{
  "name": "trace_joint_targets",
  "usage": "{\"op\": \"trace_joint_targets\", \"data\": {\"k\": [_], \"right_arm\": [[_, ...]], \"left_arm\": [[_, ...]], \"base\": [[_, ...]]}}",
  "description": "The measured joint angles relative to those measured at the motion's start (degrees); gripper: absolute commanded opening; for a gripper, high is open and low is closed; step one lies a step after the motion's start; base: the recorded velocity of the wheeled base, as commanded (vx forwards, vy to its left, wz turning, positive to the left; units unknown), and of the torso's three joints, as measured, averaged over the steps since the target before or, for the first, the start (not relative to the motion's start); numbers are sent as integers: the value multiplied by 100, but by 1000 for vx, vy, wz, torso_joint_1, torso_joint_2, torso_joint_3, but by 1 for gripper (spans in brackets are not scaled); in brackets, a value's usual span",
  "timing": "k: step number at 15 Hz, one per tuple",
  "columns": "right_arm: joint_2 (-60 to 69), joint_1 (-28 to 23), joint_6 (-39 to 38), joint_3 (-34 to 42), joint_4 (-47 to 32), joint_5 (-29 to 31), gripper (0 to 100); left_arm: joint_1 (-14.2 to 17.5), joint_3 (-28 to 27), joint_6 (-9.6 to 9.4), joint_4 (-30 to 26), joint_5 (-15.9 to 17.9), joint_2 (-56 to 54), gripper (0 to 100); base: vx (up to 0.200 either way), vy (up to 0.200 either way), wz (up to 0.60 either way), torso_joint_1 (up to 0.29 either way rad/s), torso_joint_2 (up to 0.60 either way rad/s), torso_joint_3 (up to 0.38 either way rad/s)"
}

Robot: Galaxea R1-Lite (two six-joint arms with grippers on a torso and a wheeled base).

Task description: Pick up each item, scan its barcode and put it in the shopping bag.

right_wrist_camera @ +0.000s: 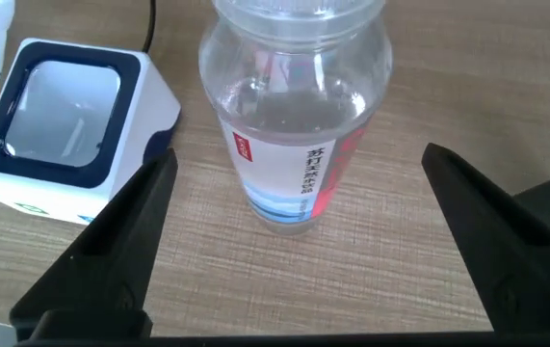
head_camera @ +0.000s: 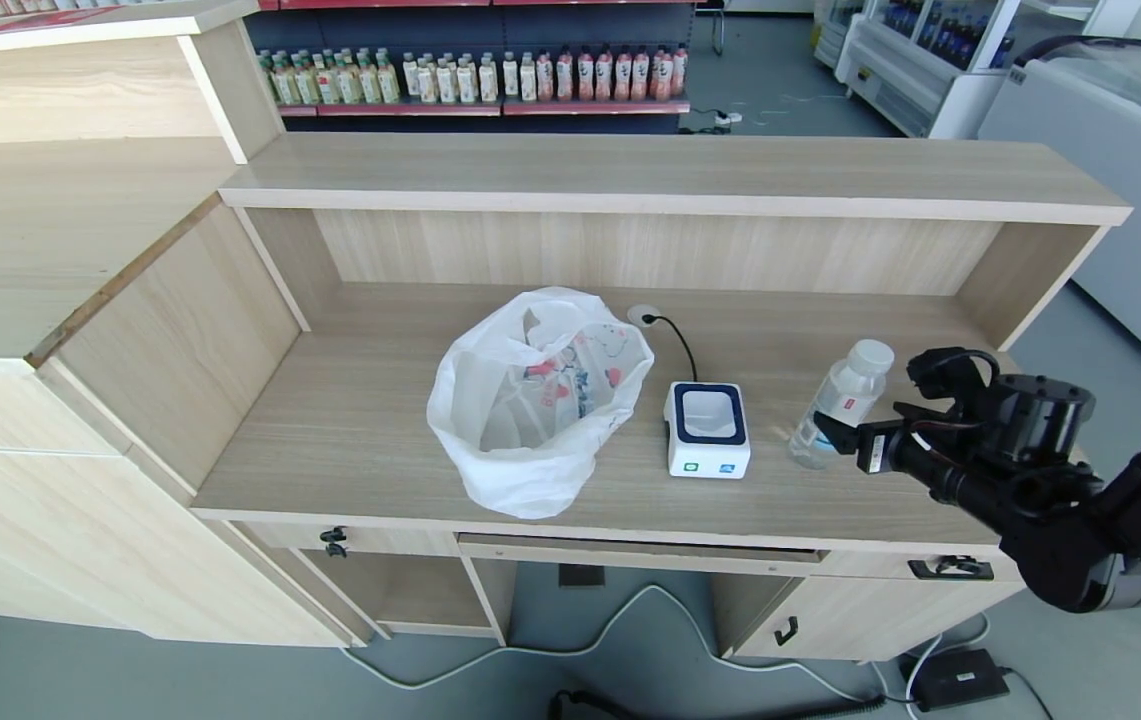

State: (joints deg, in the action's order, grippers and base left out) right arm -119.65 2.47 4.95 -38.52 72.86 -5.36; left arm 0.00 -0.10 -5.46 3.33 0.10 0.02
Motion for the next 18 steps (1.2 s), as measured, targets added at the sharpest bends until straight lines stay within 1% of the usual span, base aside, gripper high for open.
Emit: {"op": "trace_joint_targets", "data": {"k": [6, 9, 18], "right_arm": [[-295, 48, -2, -262, 5, 6, 100], [-363, 50, -68, -489, -228, -5, 100], [-636, 190, -110, -1013, -236, -13, 100]], "left_arm": [[0, 0, 0, 1, 0, 0, 100], [0, 0, 0, 1, 0, 0, 100], [0, 0, 0, 1, -2, 0, 100]], "base": [[0, 0, 0, 0, 0, 0], [0, 0, 0, 0, 0, 0], [0, 0, 0, 0, 0, 0]]}}
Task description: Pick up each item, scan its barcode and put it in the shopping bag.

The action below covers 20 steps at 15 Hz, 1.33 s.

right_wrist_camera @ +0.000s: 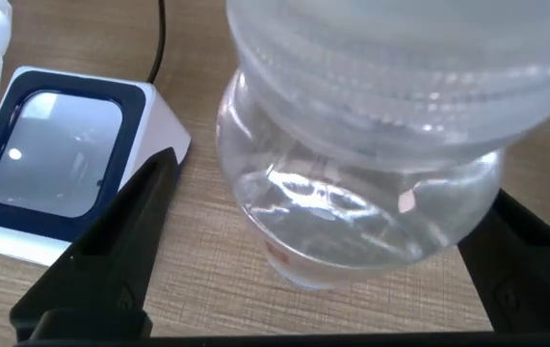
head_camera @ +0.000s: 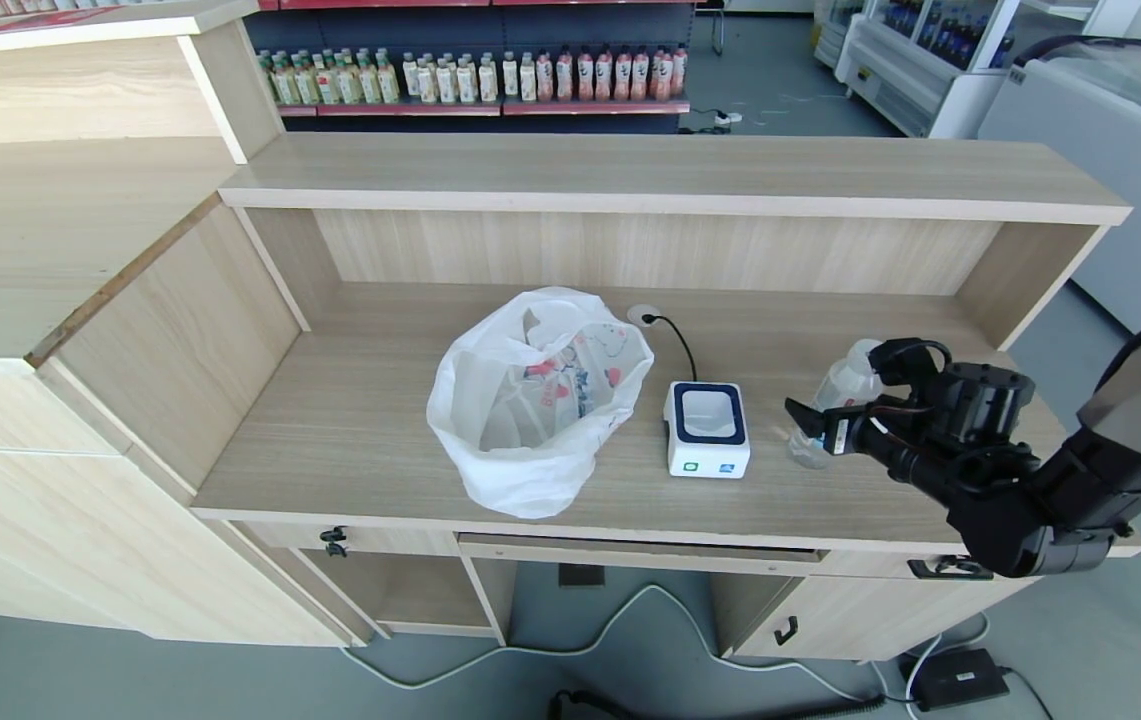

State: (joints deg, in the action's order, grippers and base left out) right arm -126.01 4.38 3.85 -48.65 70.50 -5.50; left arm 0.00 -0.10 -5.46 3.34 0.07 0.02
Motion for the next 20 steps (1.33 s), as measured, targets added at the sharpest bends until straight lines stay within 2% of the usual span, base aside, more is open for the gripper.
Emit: {"op": "trace_joint_targets", "data": {"k": [17, 18, 20], "right_arm": [[-382, 26, 0, -553, 146, -9, 100], [-382, 26, -5, -551, 255, -137, 0], [-380, -11, 27, -539, 334, -347, 0]], "left_arm": [[0, 0, 0, 0, 2, 0, 100], [0, 0, 0, 2, 2, 0, 100], [0, 0, 0, -1, 2, 0, 100]], "base": [[0, 0, 0, 0, 0, 0], [0, 0, 0, 0, 0, 0], [0, 0, 0, 0, 0, 0]]}}
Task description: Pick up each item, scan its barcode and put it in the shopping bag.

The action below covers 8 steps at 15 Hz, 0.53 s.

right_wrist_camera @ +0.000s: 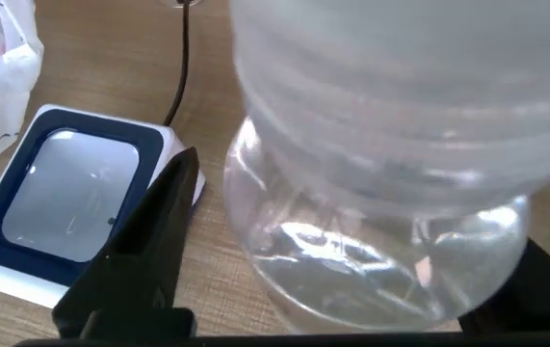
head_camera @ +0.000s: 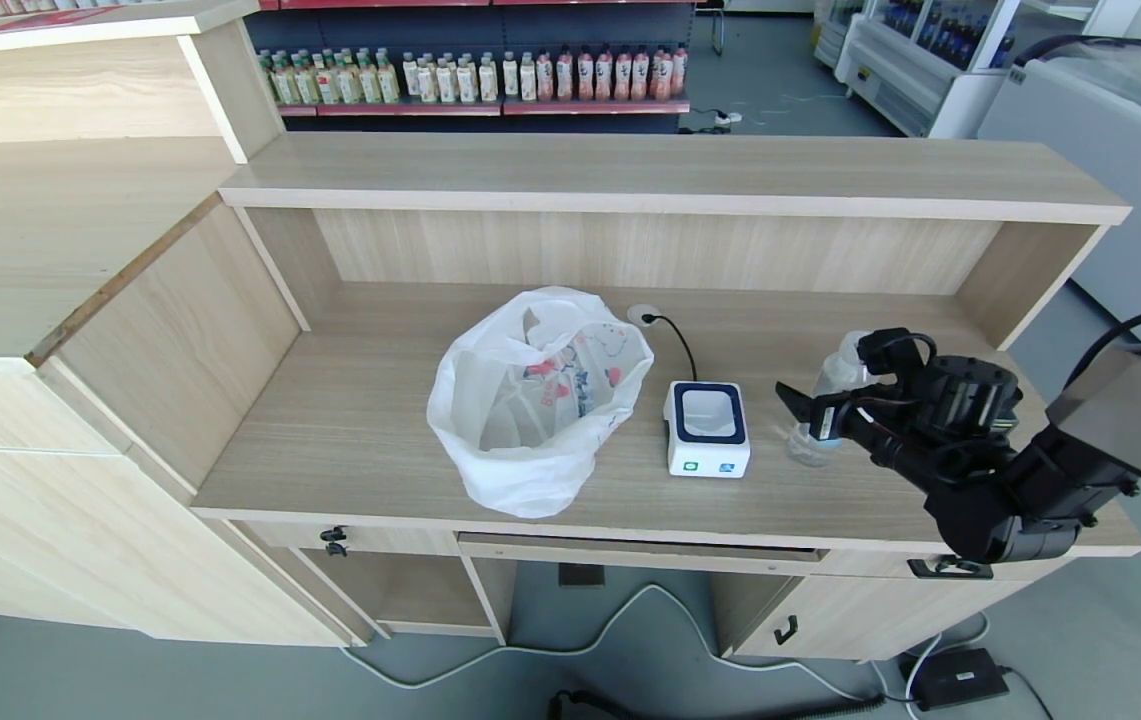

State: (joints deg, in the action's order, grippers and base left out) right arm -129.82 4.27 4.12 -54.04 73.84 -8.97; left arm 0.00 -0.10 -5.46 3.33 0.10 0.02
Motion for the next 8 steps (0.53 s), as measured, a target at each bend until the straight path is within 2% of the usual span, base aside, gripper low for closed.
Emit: {"op": "trace_joint_targets", "data": {"k": [8], "right_arm": [[27, -185, 219, 239, 44, -39, 0]], "left_arm": [[0, 0, 0, 0, 0, 0, 100]], "base": [[0, 0, 0, 0, 0, 0]]}}
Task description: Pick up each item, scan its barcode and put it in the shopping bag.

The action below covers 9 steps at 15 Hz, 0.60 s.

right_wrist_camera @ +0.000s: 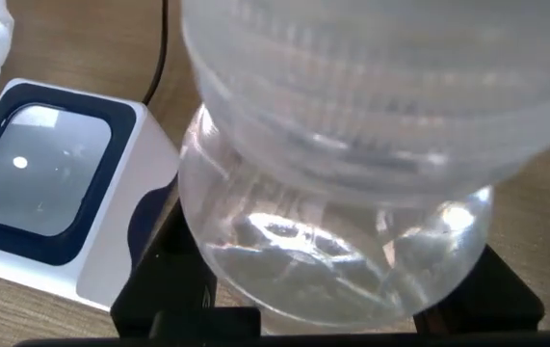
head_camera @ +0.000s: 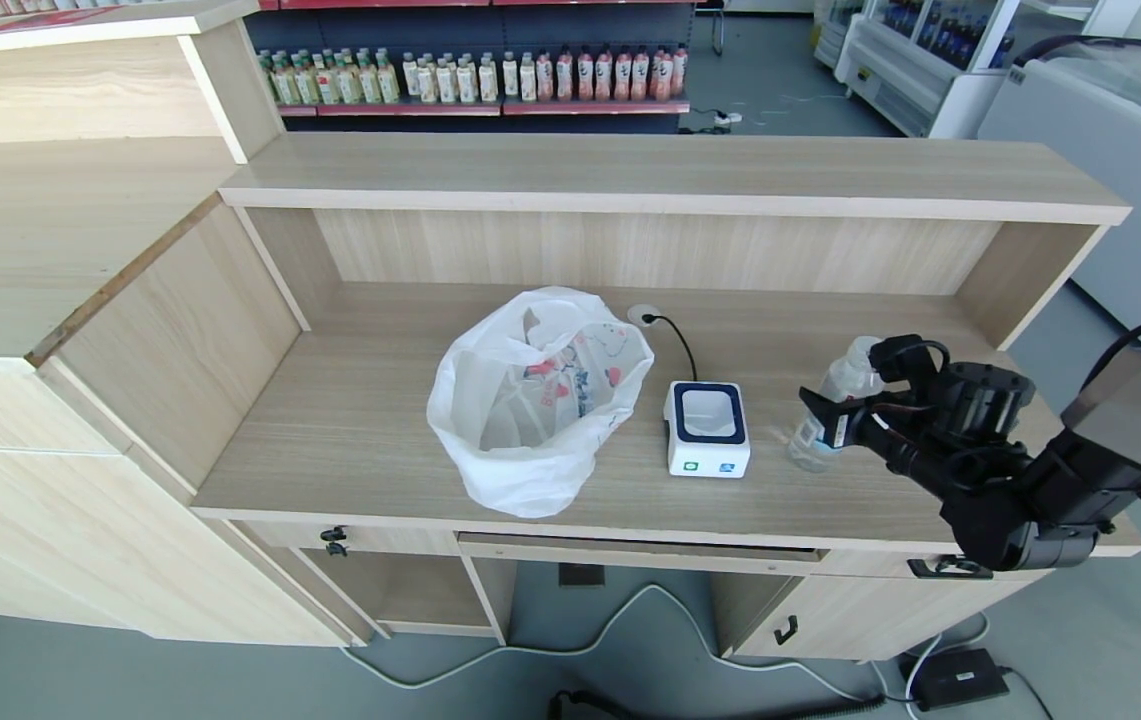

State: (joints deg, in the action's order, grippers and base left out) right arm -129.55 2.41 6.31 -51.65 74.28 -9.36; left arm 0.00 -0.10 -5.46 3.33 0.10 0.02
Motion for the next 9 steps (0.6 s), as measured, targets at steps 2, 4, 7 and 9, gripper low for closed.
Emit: {"op": "trace_joint_targets", "data": {"k": [2, 4, 7, 9], "right_arm": [[0, -13, 9, 26, 4, -2, 0], [-5, -13, 71, 85, 1, 20, 0], [-2, -35, 90, 278, 189, -84, 0], [55, -46, 28, 325, 168, -111, 0]], "left_arm": [[0, 0, 0, 0, 0, 0, 100], [0, 0, 0, 0, 0, 0, 100], [0, 0, 0, 0, 0, 0, 100], [0, 0, 0, 0, 0, 0, 100]], "base": [[0, 0, 0, 0, 0, 0], [0, 0, 0, 0, 0, 0], [0, 0, 0, 0, 0, 0], [0, 0, 0, 0, 0, 0]]}}
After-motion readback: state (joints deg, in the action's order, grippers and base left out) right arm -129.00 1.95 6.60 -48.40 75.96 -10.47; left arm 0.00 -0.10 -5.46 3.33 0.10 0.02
